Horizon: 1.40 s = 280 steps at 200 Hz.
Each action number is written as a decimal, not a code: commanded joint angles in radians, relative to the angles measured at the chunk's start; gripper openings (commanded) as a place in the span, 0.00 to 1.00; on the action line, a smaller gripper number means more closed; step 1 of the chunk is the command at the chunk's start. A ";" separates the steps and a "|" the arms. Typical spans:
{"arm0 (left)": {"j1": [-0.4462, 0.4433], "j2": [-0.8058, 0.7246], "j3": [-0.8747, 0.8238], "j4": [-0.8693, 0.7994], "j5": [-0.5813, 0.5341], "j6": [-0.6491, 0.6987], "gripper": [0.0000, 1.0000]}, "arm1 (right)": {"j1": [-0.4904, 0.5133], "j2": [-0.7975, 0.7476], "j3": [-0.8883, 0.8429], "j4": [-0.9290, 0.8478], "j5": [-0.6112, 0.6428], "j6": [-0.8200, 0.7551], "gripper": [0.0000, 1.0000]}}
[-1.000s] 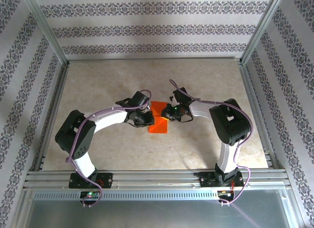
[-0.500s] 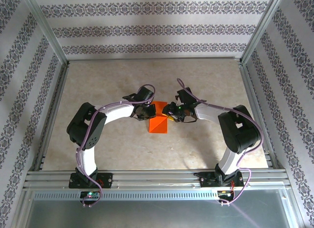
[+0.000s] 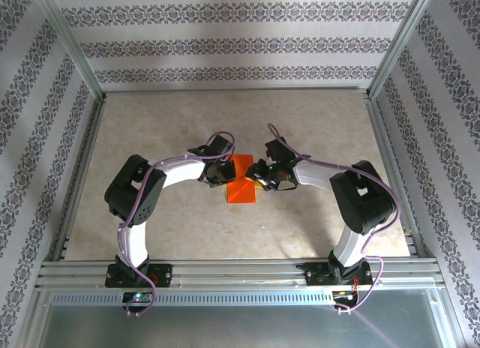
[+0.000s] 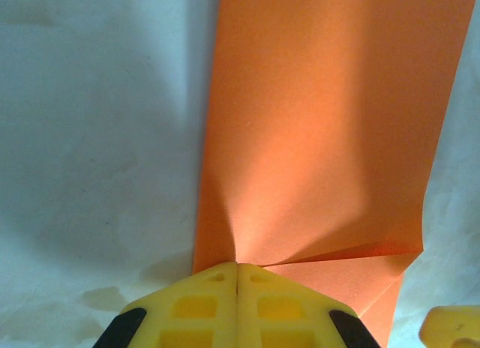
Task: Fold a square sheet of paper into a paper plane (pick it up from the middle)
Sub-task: Fold the triangle a second time at the center of the table.
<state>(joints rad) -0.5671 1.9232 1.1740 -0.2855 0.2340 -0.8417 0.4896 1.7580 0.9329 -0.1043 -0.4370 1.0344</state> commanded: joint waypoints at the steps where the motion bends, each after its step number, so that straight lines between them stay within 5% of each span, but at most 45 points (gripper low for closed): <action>1: 0.013 0.023 -0.045 -0.001 -0.006 -0.051 0.05 | 0.013 0.033 0.026 -0.022 0.032 0.026 0.39; 155: 0.018 0.030 -0.066 0.017 0.018 -0.067 0.05 | 0.043 0.106 0.084 -0.014 0.021 0.012 0.35; 280: 0.018 0.029 -0.058 0.016 0.025 -0.073 0.05 | 0.055 0.101 0.025 0.104 -0.048 0.001 0.20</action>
<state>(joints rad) -0.5606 1.9198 1.1446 -0.2195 0.2615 -0.8997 0.5346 1.8511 0.9703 -0.0151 -0.4725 1.0485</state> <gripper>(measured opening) 0.048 0.216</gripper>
